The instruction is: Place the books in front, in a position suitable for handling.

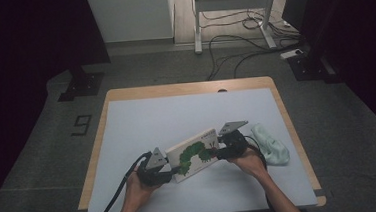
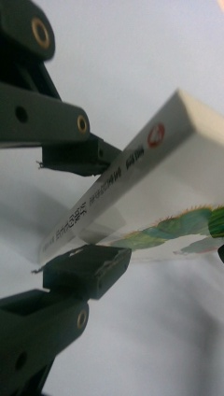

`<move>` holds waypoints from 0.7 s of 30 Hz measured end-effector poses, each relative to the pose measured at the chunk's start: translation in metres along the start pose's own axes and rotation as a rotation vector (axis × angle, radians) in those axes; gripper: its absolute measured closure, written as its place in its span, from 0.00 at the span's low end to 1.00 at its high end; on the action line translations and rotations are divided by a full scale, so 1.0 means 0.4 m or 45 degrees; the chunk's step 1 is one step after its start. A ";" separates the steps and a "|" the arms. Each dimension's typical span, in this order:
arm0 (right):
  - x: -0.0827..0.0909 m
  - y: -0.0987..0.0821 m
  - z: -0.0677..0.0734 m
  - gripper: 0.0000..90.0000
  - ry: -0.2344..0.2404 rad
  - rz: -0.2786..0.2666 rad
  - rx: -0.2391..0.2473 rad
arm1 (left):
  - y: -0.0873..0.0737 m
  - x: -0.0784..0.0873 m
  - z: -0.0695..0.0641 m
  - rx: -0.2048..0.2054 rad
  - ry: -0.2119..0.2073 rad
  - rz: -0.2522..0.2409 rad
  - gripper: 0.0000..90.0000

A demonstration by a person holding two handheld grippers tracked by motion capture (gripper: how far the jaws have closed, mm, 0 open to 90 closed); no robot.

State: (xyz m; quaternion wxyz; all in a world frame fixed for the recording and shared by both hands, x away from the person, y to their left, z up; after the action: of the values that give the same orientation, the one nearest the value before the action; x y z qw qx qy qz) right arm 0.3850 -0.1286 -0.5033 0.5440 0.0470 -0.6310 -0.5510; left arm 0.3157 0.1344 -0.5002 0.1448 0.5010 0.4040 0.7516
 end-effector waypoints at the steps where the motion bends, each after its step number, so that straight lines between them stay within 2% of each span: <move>1: 0.002 0.002 0.001 0.44 -0.008 -0.008 0.007 | 0.002 0.003 0.001 0.002 0.005 -0.013 0.66; 4: 0.006 0.008 0.005 0.45 -0.020 -0.039 0.021 | 0.006 0.009 0.003 -0.015 0.048 -0.010 0.75; 12: 0.003 0.021 0.018 0.46 -0.071 -0.065 0.081 | 0.004 0.014 0.014 0.005 0.071 0.007 0.77; 18: -0.006 0.019 0.006 0.46 -0.054 -0.047 0.056 | 0.003 0.007 0.020 0.045 0.060 -0.026 0.76; 21: -0.004 0.013 0.003 0.47 -0.056 -0.066 0.054 | 0.000 0.006 0.019 0.050 0.067 -0.040 0.75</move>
State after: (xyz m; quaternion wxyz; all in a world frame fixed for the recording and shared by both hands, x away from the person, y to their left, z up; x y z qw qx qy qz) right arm 0.3877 -0.1246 -0.5002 0.5144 0.0625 -0.6529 -0.5524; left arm 0.3210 0.1394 -0.4974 0.1360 0.4773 0.4302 0.7541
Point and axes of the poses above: each handheld gripper's, and its own axes: x roughly backward along the jaws, y roughly out of its top, z roughly to its left, the point moved 3 cm from there along -x, roughly forward along the jaws, and after that the axes turned 8 degrees about -x, right-handed, at the moved point
